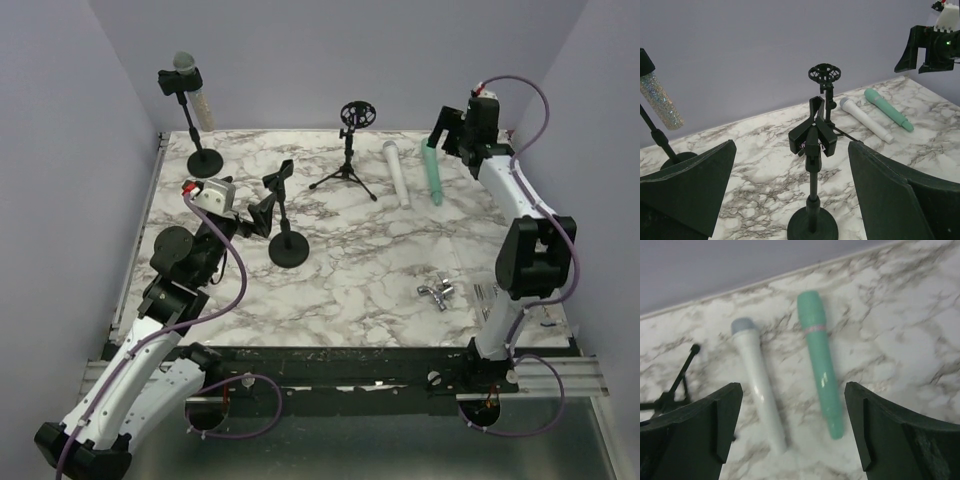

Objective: Remove the microphone from the stand

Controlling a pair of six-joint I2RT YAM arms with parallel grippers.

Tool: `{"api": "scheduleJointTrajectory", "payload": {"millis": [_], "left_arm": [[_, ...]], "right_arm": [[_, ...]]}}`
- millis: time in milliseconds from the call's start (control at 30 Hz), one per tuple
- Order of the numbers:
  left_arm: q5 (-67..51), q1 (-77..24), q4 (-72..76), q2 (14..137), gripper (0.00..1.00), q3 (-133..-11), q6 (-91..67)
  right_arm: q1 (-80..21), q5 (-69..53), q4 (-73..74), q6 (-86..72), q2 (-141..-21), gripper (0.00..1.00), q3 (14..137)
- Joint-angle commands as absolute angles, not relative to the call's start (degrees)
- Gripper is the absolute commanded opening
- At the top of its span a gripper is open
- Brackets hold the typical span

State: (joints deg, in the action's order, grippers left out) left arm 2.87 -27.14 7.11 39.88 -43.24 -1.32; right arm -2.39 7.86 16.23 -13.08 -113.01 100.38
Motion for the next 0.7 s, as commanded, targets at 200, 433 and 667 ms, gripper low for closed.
{"api": "scheduleJointTrajectory", "payload": {"millis": [200, 433, 667], "left_arm": [[-4.0, -27.4, 9.7, 38.4, 0.98, -42.6, -2.2], [-3.9, -27.4, 9.4, 38.6, 0.99, -42.9, -3.9], [2.0, -26.4, -0.4, 43.7, 0.99, -48.5, -12.0]], "right_arm": [[-7.7, -24.9, -6.3, -31.4, -88.7, 0.93, 58.9], [-15.7, -33.8, -18.5, -35.5, -83.0, 0.94, 42.0], [-17.7, -36.1, -24.2, -36.9, -81.3, 0.94, 35.9]]}}
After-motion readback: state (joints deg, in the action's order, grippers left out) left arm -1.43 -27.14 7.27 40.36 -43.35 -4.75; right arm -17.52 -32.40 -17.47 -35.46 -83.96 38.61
